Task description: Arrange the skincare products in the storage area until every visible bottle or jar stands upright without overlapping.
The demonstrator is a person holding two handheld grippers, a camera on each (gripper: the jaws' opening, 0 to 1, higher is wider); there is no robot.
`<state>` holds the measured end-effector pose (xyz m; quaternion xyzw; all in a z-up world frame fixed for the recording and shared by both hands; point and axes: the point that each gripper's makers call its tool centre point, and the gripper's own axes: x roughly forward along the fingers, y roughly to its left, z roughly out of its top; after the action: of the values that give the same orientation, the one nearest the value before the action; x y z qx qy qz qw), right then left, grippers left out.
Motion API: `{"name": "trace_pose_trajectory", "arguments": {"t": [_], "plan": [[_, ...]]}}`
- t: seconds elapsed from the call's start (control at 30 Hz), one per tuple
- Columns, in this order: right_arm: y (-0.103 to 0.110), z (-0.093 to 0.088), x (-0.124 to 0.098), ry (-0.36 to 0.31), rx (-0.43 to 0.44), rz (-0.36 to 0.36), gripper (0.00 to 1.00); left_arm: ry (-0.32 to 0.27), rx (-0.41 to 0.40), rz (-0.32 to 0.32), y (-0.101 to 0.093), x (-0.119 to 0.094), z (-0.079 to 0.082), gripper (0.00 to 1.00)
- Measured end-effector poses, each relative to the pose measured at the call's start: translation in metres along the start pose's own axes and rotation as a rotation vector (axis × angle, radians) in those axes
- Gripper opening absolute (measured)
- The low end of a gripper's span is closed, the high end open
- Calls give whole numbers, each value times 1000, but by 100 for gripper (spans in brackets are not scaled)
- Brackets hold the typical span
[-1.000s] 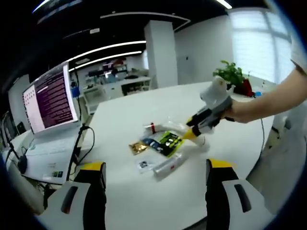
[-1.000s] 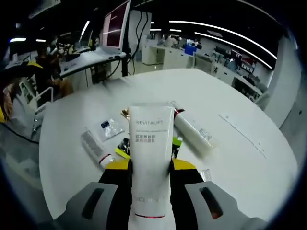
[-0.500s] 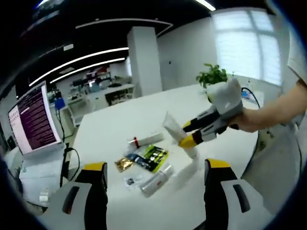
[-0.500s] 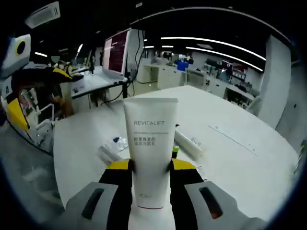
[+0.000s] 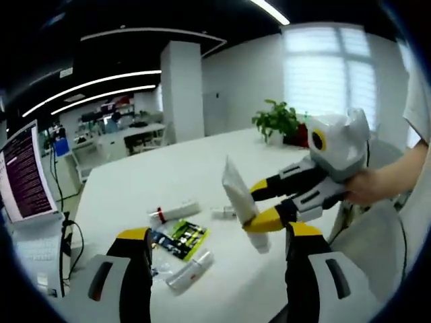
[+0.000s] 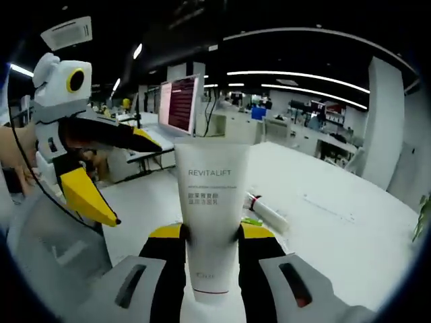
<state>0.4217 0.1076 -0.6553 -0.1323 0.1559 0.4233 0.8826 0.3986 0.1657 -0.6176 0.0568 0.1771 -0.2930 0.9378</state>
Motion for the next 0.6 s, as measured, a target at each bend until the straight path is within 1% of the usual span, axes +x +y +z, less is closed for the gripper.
{"name": "trace_pose_trajectory", "arguments": {"t": [0.2,0.27,0.33,0.37,0.4,0.47,0.53,0.6], "plan": [[22,7,-4,-9,-26,30,29,-20,-58,-22,-8,1,5,73],[31,10,-5,-17,-24,48,29,-20,-66,-30,-12,2,5,72],[39,13,-5,-26,-35,64,29,-10,-71,-51,-16,2,3,70],[42,11,-6,-18,-40,66,29,-15,-101,-70,-21,3,3,69],[46,12,-6,-24,-50,70,29,-12,-94,-62,-20,2,2,68],[50,14,-7,-29,-66,77,29,-12,-93,-69,-22,2,1,67],[57,15,-9,-27,-91,84,29,-25,-113,-88,-26,1,4,66],[59,16,-10,-28,-95,85,29,-34,-124,-92,-27,1,6,63]]}}
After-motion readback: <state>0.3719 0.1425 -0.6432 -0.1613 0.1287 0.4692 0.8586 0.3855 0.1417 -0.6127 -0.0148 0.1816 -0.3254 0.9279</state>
